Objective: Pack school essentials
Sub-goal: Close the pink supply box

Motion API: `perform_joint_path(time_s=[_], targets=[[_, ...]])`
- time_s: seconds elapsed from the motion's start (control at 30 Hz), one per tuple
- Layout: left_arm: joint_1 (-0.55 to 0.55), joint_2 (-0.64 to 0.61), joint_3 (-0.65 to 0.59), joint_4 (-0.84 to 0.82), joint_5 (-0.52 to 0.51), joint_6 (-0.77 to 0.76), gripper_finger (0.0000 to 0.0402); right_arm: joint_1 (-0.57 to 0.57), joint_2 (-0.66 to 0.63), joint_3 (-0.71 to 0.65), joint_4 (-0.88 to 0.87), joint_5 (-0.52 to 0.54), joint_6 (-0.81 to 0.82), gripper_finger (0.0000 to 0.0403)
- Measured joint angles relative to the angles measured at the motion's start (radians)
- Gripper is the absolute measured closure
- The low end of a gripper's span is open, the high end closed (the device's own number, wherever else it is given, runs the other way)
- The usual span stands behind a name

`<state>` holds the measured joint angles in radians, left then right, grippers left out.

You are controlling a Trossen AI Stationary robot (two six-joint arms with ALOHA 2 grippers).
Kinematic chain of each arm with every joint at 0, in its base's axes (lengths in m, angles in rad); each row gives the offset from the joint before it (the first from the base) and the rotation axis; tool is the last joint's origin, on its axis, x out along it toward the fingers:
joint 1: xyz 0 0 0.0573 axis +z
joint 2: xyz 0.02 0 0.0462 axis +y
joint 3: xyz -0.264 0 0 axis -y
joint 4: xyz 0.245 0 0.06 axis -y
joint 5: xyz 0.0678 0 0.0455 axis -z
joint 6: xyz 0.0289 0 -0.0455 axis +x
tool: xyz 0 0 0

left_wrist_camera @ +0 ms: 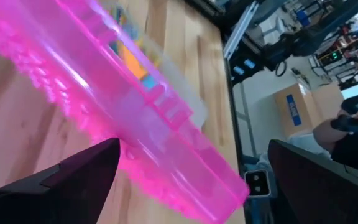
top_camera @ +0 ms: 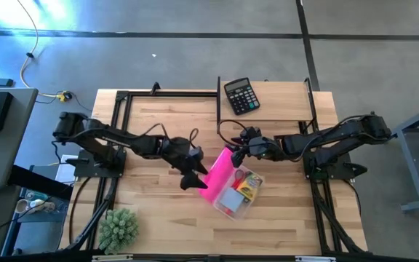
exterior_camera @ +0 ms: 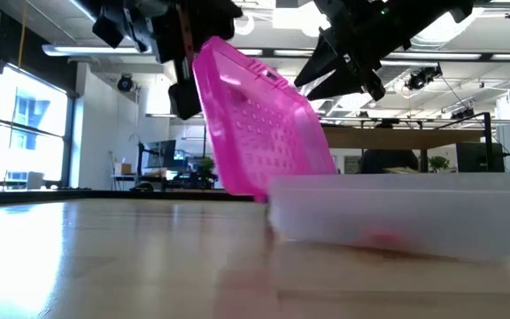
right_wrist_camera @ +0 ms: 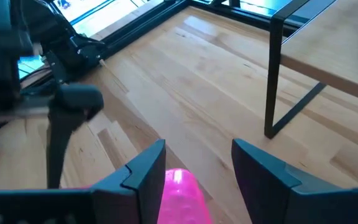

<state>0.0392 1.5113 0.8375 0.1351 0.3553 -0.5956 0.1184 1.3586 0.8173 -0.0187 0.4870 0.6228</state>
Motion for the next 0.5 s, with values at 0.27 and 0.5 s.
perform_joint_path(time_s=[0.27,0.5], targets=[[-0.029,0.073,0.014,0.069,-0.001,-0.037,0.0002,0.000,0.000,0.000,0.008,-0.035,-0.002,0.0228],[-0.056,0.071,0.060,0.065,0.000,-0.020,0.0002,0.000,-0.013,0.000,-0.059,-0.207,0.063,0.0229]])
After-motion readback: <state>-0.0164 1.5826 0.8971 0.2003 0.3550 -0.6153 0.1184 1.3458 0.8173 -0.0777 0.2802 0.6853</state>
